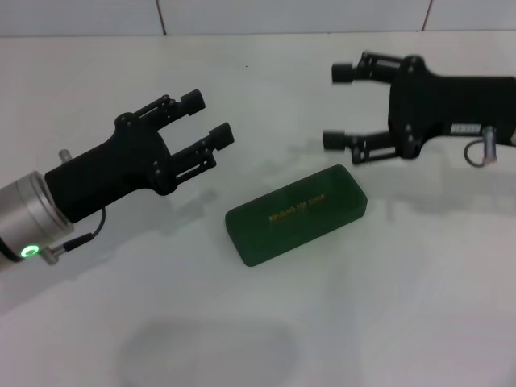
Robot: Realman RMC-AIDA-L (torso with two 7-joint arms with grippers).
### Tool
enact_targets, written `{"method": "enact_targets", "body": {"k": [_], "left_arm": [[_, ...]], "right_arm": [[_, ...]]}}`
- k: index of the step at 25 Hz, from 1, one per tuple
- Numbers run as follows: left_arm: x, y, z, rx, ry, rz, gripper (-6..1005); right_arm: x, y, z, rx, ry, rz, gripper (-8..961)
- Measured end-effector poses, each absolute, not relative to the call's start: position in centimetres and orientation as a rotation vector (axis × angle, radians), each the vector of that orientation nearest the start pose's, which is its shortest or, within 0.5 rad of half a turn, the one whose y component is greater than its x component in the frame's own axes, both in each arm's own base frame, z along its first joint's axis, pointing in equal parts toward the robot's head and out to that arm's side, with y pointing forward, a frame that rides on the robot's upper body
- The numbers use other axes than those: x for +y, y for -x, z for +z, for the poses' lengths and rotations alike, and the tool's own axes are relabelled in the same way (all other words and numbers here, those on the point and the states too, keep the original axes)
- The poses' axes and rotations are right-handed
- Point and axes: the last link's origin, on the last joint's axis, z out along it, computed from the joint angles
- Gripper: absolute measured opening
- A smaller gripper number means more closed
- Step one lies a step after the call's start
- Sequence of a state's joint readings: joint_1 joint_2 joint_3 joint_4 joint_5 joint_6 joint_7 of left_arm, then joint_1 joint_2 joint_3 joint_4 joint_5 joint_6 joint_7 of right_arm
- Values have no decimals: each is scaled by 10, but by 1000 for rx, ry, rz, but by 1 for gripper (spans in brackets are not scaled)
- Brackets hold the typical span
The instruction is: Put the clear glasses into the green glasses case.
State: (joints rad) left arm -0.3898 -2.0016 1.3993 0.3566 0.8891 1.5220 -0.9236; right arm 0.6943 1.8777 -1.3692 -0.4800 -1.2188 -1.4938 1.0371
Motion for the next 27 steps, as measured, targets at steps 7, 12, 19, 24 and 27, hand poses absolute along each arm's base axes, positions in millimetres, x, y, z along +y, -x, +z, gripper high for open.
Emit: {"method": "enact_targets", "body": {"k": [7, 12, 19, 24, 27], "left_arm": [[287, 263, -21, -366, 2429, -1165, 773], [286, 265, -20, -352, 2435, -1154, 893], [286, 266, -19, -320, 2433, -1141, 893], [286, 266, -19, -315, 2433, -1138, 893], [287, 265, -18, -311, 2434, -1139, 893]], "right_arm": [[362, -181, -6, -107, 2856, 886, 900], [360, -182, -9, -142, 2853, 880, 900], [360, -179, -14, -163, 2845, 881, 900], [359, -182, -16, -169, 2838, 875, 900], [358, -182, -17, -183, 2833, 873, 900]]}}
